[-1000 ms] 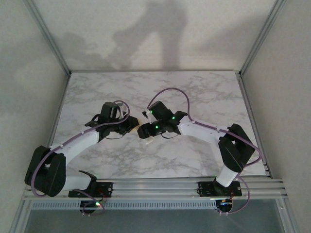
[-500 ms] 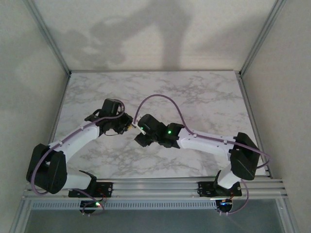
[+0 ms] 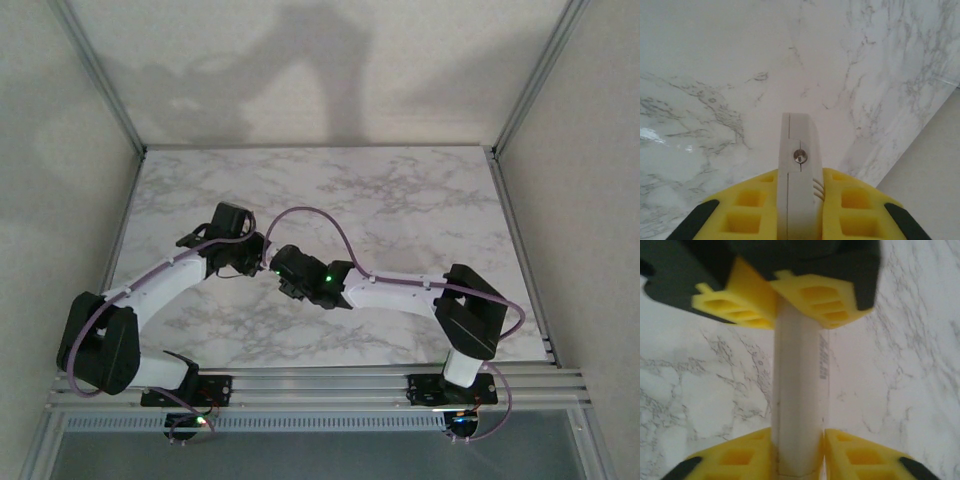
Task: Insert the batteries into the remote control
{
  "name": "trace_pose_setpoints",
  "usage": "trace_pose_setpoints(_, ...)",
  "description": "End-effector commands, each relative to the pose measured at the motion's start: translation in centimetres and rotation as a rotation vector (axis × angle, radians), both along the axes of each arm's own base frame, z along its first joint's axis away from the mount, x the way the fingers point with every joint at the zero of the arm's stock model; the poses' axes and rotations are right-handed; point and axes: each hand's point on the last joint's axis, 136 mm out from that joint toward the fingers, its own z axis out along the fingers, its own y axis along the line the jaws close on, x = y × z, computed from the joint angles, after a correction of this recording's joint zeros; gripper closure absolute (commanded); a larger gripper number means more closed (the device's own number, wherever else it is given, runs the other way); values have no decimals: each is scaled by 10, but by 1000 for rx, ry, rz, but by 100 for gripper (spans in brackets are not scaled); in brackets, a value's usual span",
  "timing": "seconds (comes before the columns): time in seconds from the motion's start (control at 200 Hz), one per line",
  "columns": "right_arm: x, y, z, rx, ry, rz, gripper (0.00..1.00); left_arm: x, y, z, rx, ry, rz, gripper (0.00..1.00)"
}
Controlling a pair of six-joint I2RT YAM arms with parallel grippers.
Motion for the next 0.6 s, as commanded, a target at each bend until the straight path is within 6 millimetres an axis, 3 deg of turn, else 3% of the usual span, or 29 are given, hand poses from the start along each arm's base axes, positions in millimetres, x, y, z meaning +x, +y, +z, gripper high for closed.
trace_pose_setpoints(0.0,0,6,-3,24,-1,12,81,2,-11,10,-50,-3,-29,94)
trace_pose_setpoints(0.13,-14,12,-7,68,79,48,90,16,-22,28,-77,-106,-92,90)
trace_pose_setpoints(0.2,-20,13,-5,105,116,45,94,25,-25,41,-61,-163,-127,83)
trace_pose_setpoints(0.265,-18,9,2,163,137,6,95,34,-24,56,-35,-232,-151,61)
trace_pose_setpoints(0.34,-9,1,12,274,180,-82,95,45,-20,81,20,-346,-167,27)
trace_pose_setpoints(0.441,11,-24,17,423,249,-258,94,55,-4,123,148,-538,-174,2)
trace_pose_setpoints(0.536,33,-41,16,615,335,-396,92,54,12,151,275,-691,-197,1)
trace_pose_setpoints(0.596,43,-39,12,692,396,-433,92,48,12,162,311,-776,-248,1)
